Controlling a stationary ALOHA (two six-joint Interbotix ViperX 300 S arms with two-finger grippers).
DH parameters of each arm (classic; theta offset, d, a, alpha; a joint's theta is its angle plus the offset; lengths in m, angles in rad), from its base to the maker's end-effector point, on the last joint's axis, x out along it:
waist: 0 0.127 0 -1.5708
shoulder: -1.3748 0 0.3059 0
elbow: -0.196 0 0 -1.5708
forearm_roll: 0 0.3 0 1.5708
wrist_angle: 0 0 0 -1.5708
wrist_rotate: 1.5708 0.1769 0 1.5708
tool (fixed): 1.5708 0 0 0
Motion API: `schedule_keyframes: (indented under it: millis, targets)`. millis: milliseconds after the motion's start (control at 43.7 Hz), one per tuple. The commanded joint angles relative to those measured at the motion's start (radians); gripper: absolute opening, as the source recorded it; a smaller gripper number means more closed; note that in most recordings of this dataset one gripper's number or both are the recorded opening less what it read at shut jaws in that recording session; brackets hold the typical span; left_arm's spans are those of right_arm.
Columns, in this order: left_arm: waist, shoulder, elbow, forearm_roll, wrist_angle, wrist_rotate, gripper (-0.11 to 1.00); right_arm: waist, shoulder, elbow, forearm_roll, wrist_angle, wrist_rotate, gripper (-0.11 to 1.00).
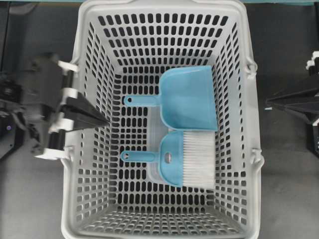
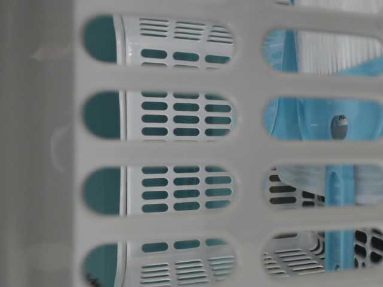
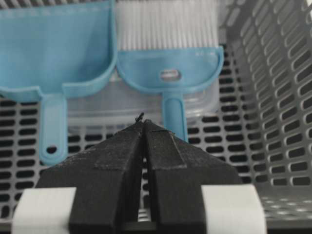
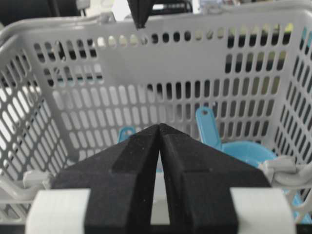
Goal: Pick up the hand brush from the shopping basket with the left arm.
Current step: 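Move the left gripper over the basket toward the blue brush handle, then lower the open left gripper around the blue brush handle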
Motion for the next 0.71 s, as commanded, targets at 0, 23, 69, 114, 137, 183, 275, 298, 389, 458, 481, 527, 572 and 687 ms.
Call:
schedule_keyframes:
  millis: [0, 23, 69, 114, 137, 183, 275, 298, 389, 458, 481, 527, 572, 687]
  targets:
    - [0.0, 0.051, -0.06, 0.002, 0.04, -0.003, 0.01, 0.002, 0.005, -0.026, 0.003, 0.003, 0.002, 0.0]
    - [0.0, 0.063, -0.072, 0.002, 0.052, -0.006, 0.01, 0.003, 0.005, -0.026, 0.003, 0.003, 0.002, 0.0]
    - [0.002, 0.086, -0.091, 0.003, 0.078, -0.006, 0.01, 0.003, 0.006, -0.026, 0.003, 0.005, 0.002, 0.01]
    - [-0.002, 0.112, -0.115, 0.002, 0.114, -0.006, 0.03, 0.003, 0.005, -0.026, 0.003, 0.003, 0.003, 0.02]
    - [-0.002, 0.123, -0.124, 0.003, 0.127, -0.006, 0.06, 0.003, 0.005, -0.025, 0.003, 0.003, 0.003, 0.04]
    - [-0.005, 0.15, -0.149, 0.002, 0.156, -0.009, 0.17, 0.003, 0.005, -0.026, 0.003, 0.003, 0.002, 0.09]
    - [-0.012, 0.215, -0.209, 0.002, 0.207, -0.008, 0.47, 0.003, 0.005, -0.023, 0.003, 0.003, 0.003, 0.24]
    - [-0.014, 0.227, -0.219, 0.002, 0.213, -0.009, 0.57, 0.003, 0.005, -0.021, 0.003, 0.003, 0.003, 0.3]
    - [-0.015, 0.313, -0.273, 0.003, 0.249, -0.023, 0.83, 0.003, 0.002, -0.023, 0.006, 0.003, 0.005, 0.52]
    - [-0.02, 0.368, -0.302, 0.002, 0.273, -0.041, 0.9, 0.003, -0.003, -0.021, 0.006, 0.0, 0.003, 0.65]
    - [-0.021, 0.385, -0.308, 0.003, 0.281, -0.046, 0.91, 0.003, -0.005, -0.021, 0.006, -0.002, 0.003, 0.69]
    - [-0.025, 0.414, -0.324, 0.002, 0.296, -0.061, 0.9, 0.003, -0.008, -0.021, 0.006, -0.005, 0.005, 0.72]
    - [-0.032, 0.451, -0.341, 0.002, 0.313, -0.087, 0.9, 0.003, -0.009, -0.021, 0.006, -0.005, 0.009, 0.73]
    - [-0.052, 0.526, -0.368, 0.002, 0.354, -0.149, 0.9, 0.003, -0.015, -0.021, 0.006, -0.006, 0.021, 0.73]
